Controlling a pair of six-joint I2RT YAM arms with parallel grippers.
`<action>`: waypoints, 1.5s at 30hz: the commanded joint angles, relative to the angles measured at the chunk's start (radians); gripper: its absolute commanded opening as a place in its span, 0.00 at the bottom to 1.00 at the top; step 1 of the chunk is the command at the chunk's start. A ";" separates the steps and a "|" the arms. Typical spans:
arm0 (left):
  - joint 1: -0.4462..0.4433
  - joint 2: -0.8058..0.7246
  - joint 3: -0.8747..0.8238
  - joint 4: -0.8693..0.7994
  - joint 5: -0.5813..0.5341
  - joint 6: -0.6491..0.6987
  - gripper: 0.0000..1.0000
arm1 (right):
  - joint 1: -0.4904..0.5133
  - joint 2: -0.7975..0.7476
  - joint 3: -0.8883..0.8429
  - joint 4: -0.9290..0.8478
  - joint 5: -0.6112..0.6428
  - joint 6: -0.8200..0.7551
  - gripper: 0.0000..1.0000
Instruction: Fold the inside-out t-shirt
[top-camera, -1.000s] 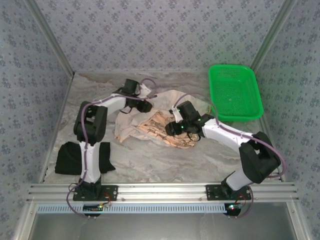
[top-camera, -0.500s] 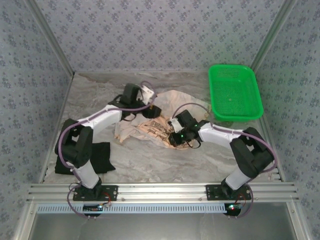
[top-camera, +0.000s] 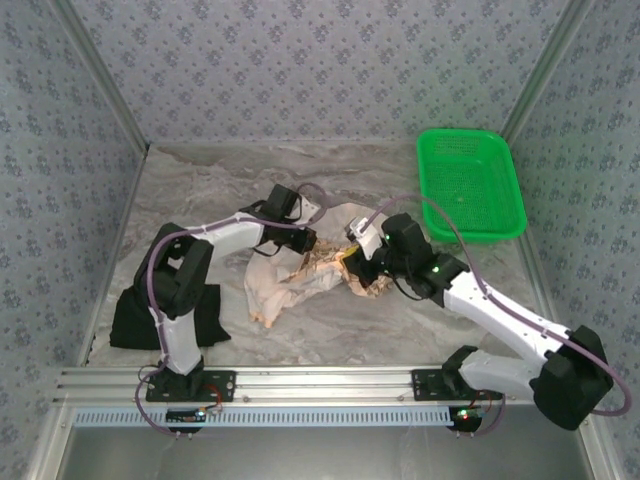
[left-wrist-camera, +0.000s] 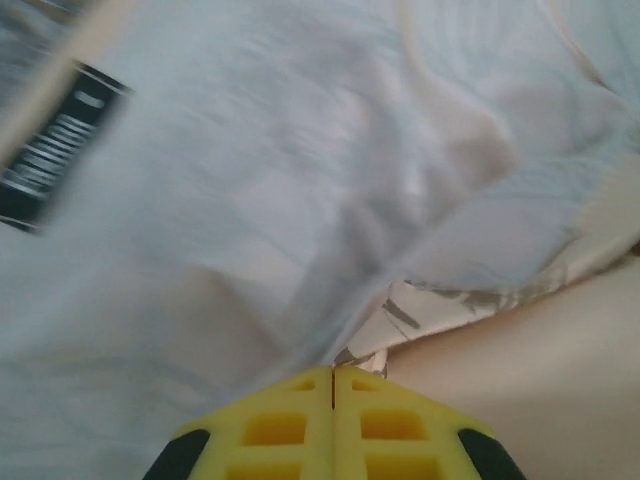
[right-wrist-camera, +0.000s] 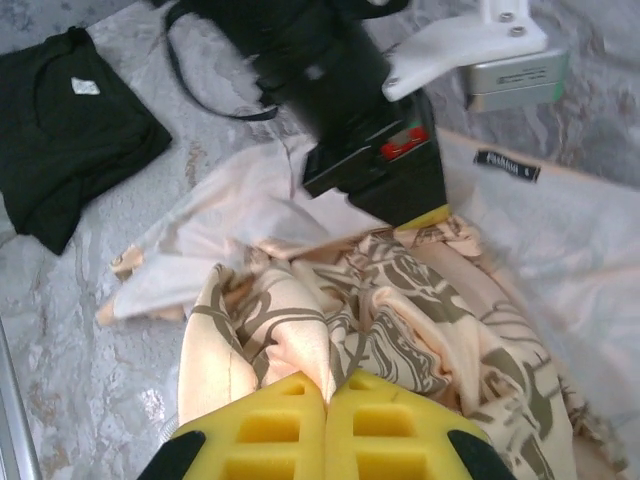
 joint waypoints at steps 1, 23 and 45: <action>0.098 -0.036 -0.018 0.083 -0.039 -0.115 0.00 | 0.113 -0.048 -0.040 0.005 0.134 -0.166 0.00; 0.126 -0.466 -0.265 -0.071 0.132 -0.282 0.46 | 0.108 0.280 0.081 -0.101 -0.019 -0.101 0.56; -0.109 -0.299 -0.406 0.159 -0.003 -0.409 0.07 | 0.104 0.375 0.053 0.015 0.085 0.144 0.00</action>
